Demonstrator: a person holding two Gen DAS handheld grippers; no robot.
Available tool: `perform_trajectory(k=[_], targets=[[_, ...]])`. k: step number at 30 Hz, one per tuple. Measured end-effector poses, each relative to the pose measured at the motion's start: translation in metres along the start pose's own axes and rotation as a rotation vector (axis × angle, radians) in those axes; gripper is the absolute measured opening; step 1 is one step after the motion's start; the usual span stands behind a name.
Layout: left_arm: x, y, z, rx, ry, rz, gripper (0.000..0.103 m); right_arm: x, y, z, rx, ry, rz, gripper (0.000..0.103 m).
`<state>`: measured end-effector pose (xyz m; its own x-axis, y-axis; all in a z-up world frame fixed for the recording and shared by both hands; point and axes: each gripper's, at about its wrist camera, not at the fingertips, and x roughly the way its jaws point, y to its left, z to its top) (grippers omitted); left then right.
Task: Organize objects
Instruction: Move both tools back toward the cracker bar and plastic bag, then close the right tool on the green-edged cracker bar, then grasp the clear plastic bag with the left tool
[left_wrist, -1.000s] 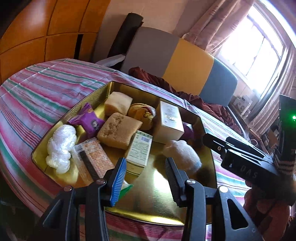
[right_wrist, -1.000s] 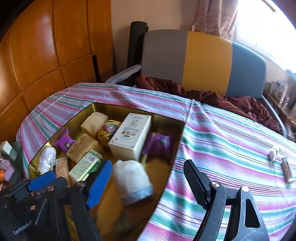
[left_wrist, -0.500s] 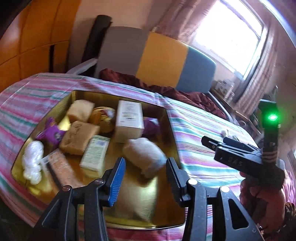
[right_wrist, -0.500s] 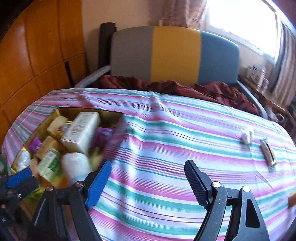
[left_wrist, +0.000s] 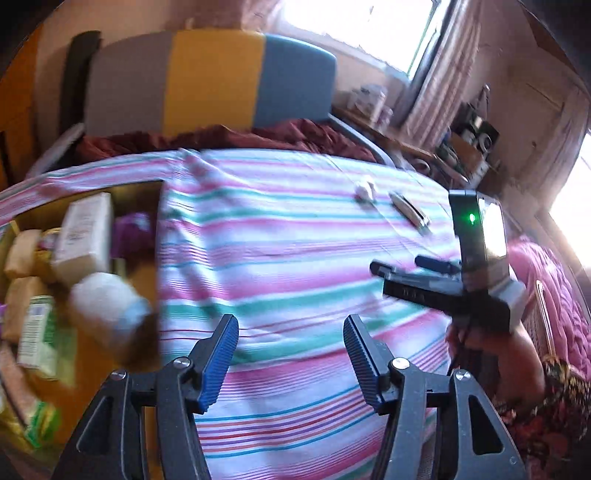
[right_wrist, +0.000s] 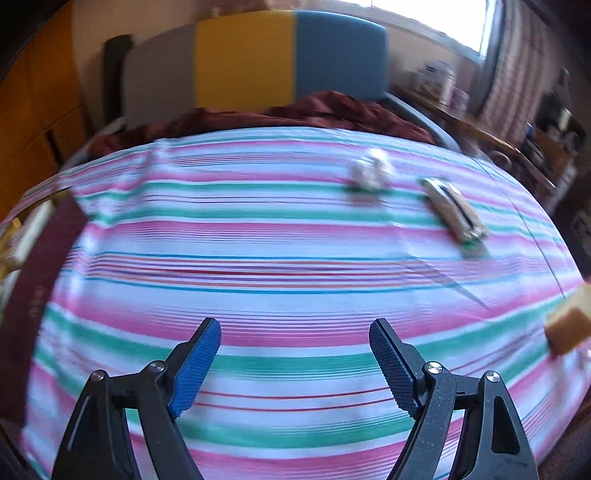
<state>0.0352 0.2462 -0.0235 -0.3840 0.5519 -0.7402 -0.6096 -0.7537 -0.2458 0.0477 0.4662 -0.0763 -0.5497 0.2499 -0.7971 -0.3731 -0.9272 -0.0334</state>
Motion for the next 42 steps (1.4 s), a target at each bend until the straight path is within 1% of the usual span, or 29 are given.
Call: perform_trajectory(k=[4, 6, 8, 12, 14, 18, 20, 22, 24, 26, 27, 28, 34, 37, 38, 42], targets=[[0.018, -0.019, -0.003, 0.033, 0.043, -0.035, 0.06, 0.01, -0.054, 0.012, 0.069, -0.038, -0.072, 0.083], [0.022, -0.025, -0.005, 0.042, 0.059, -0.043, 0.06, 0.015, -0.084, 0.027, 0.108, -0.072, -0.112, 0.083], [0.026, -0.029, -0.008, 0.051, 0.074, -0.051, 0.06, 0.025, -0.113, 0.046, 0.144, -0.087, -0.156, 0.083], [0.032, -0.034, -0.01, 0.064, 0.096, -0.039, 0.06, 0.046, -0.155, 0.081, 0.21, -0.099, -0.161, 0.083], [0.033, -0.034, -0.01, 0.068, 0.101, -0.035, 0.06, 0.058, -0.167, 0.096, 0.208, -0.1, -0.159, 0.083], [0.038, -0.035, -0.008, 0.075, 0.113, -0.024, 0.06, 0.088, -0.174, 0.115, 0.163, -0.071, -0.129, 0.083], [0.041, -0.036, -0.008, 0.076, 0.117, -0.02, 0.06, 0.096, -0.175, 0.115, 0.161, -0.066, -0.127, 0.082], [0.046, -0.038, -0.009, 0.078, 0.13, -0.016, 0.06, 0.1, -0.181, 0.11, 0.189, -0.06, -0.099, 0.079], [0.051, -0.04, -0.009, 0.081, 0.141, -0.016, 0.06, 0.106, -0.185, 0.108, 0.209, -0.038, -0.087, 0.067], [0.056, -0.042, -0.009, 0.088, 0.154, -0.019, 0.06, 0.106, -0.186, 0.106, 0.216, -0.04, -0.069, 0.061], [0.058, -0.045, -0.007, 0.096, 0.154, -0.023, 0.06, 0.105, -0.185, 0.105, 0.21, -0.047, -0.062, 0.051], [0.06, -0.048, -0.004, 0.104, 0.153, -0.023, 0.06, 0.104, -0.183, 0.105, 0.202, -0.051, -0.058, 0.046], [0.071, -0.064, 0.02, 0.142, 0.126, -0.042, 0.06, 0.096, -0.164, 0.096, 0.138, -0.038, -0.105, 0.045], [0.081, -0.074, 0.04, 0.175, 0.105, -0.041, 0.06, 0.089, -0.16, 0.086, 0.162, -0.032, -0.118, 0.045], [0.087, -0.077, 0.048, 0.183, 0.105, -0.049, 0.06, 0.089, -0.162, 0.084, 0.174, -0.031, -0.118, 0.045], [0.116, -0.09, 0.081, 0.214, 0.104, -0.034, 0.06, 0.085, -0.162, 0.078, 0.197, -0.04, -0.124, 0.046]])
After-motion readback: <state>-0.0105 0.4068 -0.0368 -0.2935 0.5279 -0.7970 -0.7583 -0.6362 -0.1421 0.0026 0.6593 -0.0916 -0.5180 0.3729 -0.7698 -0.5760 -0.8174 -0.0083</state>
